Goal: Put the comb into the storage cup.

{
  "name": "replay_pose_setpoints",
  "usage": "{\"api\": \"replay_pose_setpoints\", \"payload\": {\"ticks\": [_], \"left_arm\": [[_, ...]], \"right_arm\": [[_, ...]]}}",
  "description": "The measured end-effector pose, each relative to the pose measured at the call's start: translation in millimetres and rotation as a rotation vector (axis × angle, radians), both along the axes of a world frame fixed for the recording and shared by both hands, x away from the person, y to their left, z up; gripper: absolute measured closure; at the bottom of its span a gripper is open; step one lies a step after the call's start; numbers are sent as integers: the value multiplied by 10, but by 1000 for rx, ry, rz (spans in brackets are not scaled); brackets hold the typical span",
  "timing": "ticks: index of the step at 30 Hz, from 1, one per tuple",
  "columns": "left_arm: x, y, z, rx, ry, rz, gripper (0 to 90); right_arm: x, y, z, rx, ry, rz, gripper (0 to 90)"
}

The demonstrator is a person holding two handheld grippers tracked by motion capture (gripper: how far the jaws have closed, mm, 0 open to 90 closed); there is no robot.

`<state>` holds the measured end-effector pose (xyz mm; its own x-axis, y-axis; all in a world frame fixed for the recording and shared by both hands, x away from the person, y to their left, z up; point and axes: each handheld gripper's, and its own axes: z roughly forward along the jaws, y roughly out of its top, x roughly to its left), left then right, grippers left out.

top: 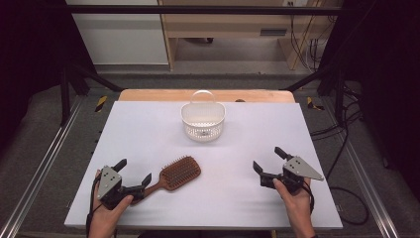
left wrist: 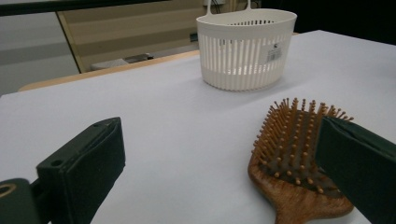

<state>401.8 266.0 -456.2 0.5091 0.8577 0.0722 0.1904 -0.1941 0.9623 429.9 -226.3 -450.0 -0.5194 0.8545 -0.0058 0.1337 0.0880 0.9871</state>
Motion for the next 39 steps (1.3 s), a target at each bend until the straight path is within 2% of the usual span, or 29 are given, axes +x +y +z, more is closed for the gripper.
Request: {"api": "replay_pose_setpoints", "payload": {"ticks": [3, 5, 11, 14, 19, 21, 24, 25, 30, 31, 36, 39], "left_arm": [[-7, -43, 48, 28, 15, -42, 42], [-29, -76, 90, 48, 10, -62, 53], [-11, -169, 193, 88, 28, -87, 48], [-2, -226, 252, 130, 39, -104, 38], [-35, -288, 420, 226, 93, -100, 29], [-33, -302, 453, 241, 125, -123, 28], [-8, -305, 461, 270, 148, -135, 27], [-3, -304, 457, 277, 168, -134, 27], [33, -300, 463, 312, 205, -138, 35], [31, -302, 466, 308, 224, -141, 34], [83, -296, 436, 323, 255, -189, 37], [160, -316, 325, 288, 296, -196, 37]], "right_arm": [[-21, -26, 4, 1, -13, -15, 84], [-26, -32, 3, 1, -19, -15, 83], [-42, -33, -16, -16, -43, 5, 111], [-48, -33, -30, -16, -46, 2, 105], [-31, -42, -37, -19, -52, -12, 102], [-33, -62, -31, -10, -53, -15, 99], [-42, -76, -32, -7, -54, -18, 92], [-42, -76, -33, -5, -53, -20, 90], [-34, -51, -48, -7, -47, -9, 93], [-33, -45, -49, -8, -44, -5, 93], [-25, -49, -50, -4, -40, -8, 88], [-34, -33, -59, -14, -39, -2, 86]]}}
